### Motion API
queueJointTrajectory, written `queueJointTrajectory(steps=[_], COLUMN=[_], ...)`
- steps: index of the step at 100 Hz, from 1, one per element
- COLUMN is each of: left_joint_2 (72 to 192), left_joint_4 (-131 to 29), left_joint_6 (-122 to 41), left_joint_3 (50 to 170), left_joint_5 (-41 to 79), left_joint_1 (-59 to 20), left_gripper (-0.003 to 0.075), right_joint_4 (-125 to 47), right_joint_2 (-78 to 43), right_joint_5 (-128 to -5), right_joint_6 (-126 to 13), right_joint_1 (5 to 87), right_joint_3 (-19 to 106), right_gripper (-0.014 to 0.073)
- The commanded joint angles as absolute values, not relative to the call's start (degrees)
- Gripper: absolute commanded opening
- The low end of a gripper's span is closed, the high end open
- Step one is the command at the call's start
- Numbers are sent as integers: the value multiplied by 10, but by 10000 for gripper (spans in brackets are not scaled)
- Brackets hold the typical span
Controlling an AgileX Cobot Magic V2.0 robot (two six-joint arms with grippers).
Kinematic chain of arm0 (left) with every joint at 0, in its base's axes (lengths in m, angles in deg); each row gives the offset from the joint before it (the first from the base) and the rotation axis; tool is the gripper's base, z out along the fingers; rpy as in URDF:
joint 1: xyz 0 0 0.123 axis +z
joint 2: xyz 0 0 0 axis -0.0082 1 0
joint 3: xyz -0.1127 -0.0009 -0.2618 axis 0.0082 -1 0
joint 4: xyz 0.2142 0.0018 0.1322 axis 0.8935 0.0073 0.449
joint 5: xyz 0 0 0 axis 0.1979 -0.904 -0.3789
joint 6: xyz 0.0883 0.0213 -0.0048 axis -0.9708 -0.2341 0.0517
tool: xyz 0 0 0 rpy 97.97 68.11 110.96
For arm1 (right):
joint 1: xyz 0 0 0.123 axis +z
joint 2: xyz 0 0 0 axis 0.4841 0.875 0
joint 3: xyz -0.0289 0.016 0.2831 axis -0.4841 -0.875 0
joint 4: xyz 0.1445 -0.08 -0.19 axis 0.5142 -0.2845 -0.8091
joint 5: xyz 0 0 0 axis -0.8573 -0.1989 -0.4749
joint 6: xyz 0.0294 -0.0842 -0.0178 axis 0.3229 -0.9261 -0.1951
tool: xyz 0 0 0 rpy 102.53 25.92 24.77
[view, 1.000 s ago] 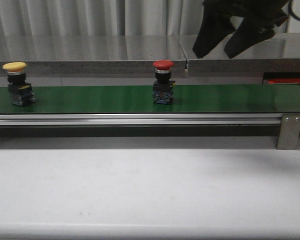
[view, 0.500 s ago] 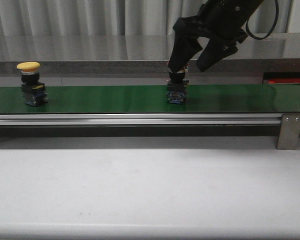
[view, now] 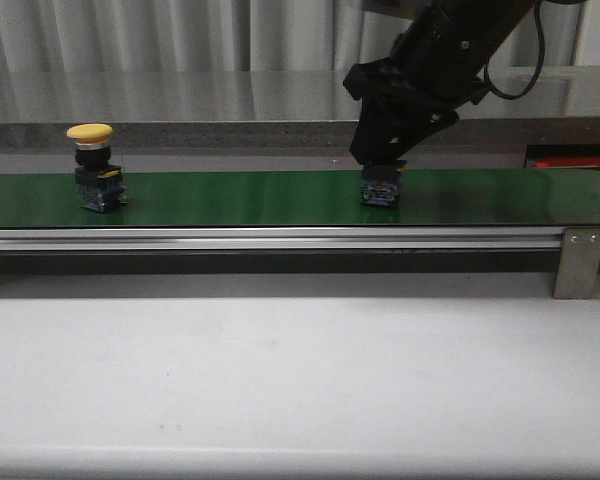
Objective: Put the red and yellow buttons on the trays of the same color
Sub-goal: 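Close the right gripper on the red button and lift it, then carry the red button into the red tray and open the right gripper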
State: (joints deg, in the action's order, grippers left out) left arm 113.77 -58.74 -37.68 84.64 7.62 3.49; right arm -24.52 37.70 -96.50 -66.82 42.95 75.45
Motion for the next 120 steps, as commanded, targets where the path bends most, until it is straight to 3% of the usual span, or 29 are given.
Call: queueJointTrajectory(steps=[1,18,41,65,86,120], left_joint_2=[1137,1137,1137,1137,1137,1137], left_joint_4=[-604,-604,-604,-604,-604,-604], left_joint_6=[-378,-378,-378,-378,-378,-378], left_joint_3=[863,863,863,863,863,863], left_joint_5=[112,112,112,112,112,112], left_joint_1=[31,31,31,31,31,31], left_gripper=[-19,-19,-19,-19,-19,-19], right_joint_4=[-237,-264,-286,-286,-286,-281], right_joint_2=[336,298,272,288,345,443], right_joint_5=[-975,-1021,-1092,-1063,-1009,-949], right_joint_6=[-670,-649,-605,-599,-605,-616], right_joint_1=[417,356,209,78,32,29], right_joint_3=[775,804,886,904,904,904], right_gripper=[111,111,111,111,111,113])
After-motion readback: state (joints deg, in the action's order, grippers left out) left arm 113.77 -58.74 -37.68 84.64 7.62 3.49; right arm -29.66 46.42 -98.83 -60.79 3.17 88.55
